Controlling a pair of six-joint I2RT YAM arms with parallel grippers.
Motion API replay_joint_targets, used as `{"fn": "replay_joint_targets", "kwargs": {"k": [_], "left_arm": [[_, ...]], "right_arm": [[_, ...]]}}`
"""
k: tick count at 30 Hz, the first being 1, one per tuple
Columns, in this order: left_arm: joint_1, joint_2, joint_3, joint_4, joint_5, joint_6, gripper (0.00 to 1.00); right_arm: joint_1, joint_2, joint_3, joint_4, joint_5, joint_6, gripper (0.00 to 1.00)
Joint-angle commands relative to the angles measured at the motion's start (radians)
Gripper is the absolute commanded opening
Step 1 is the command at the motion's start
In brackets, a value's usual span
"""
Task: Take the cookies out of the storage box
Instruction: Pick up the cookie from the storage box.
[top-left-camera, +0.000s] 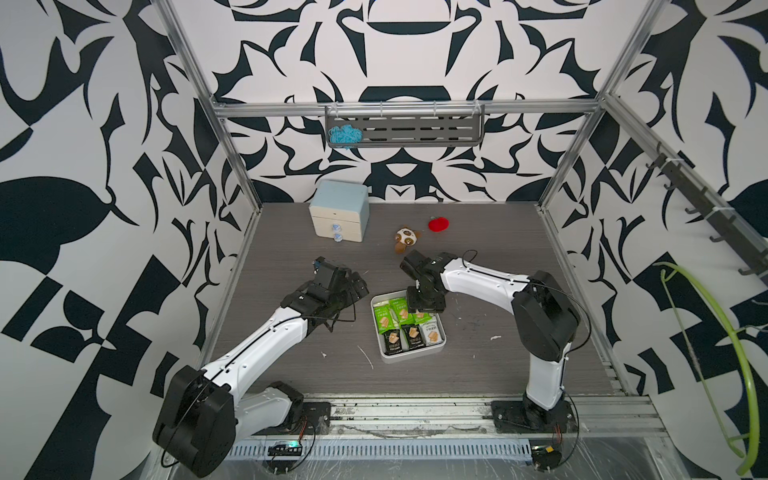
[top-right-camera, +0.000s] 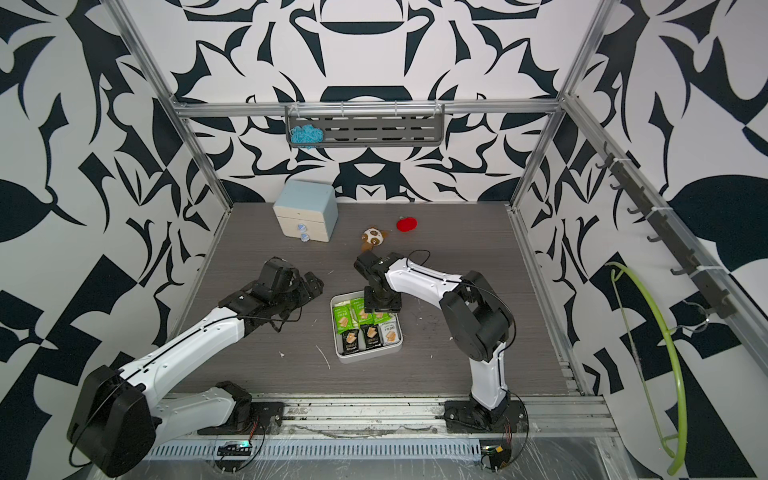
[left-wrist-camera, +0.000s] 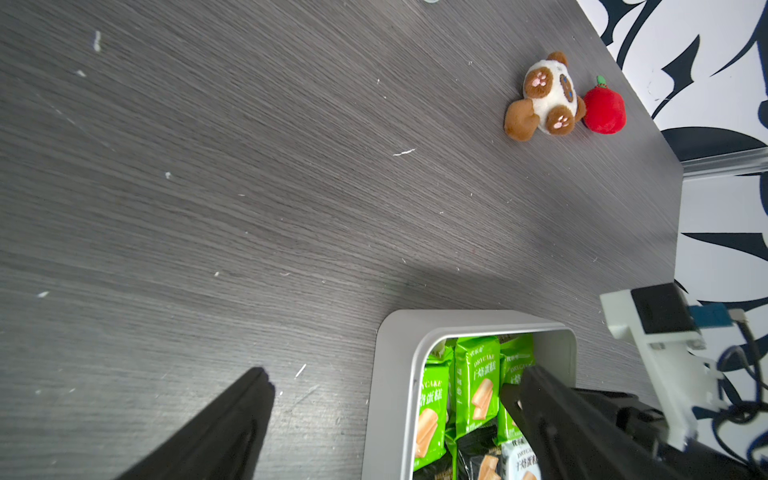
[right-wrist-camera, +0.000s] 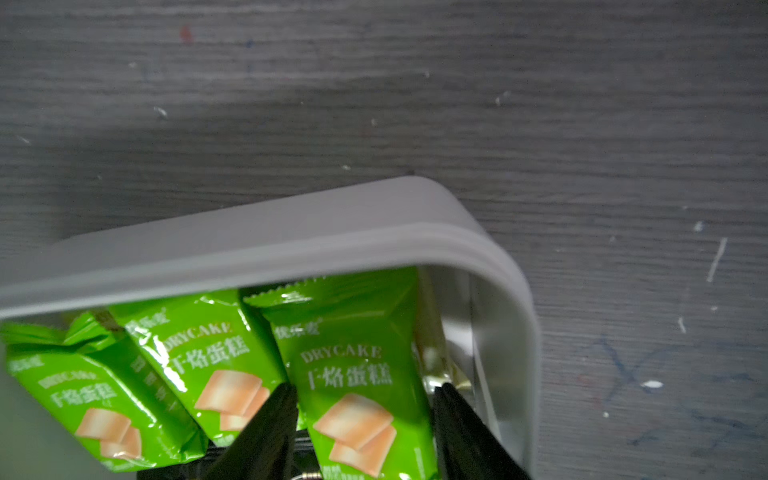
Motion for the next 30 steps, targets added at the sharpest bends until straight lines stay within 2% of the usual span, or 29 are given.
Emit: {"fn": "replay_joint_targets", "kwargs": {"k": [1, 11, 23, 30], "left_arm": [[-0.002, 0.002, -0.007, -0.020, -0.012, 0.002, 0.99], [-0.002, -0.017, -0.026, -0.020, -0.021, -0.004, 0.99], [-0.001, -0.040, -0.026, -0.037, -0.033, 0.000, 1.00], [-0.002, -0.060, -0.046, -0.033, -0.041, -0.004, 0.99]], "right_arm": [[0.002, -0.002, 0.042, -0.024, 0.026, -0.011, 0.57], [0.028, 0.035, 0.110, -0.104, 0.100, -0.055, 0.59], [0.028, 0.065, 0.101, -0.095, 0.095, -0.065, 0.57], [0.029, 0.038, 0.116, -0.115, 0.112, -0.067, 0.47]]}}
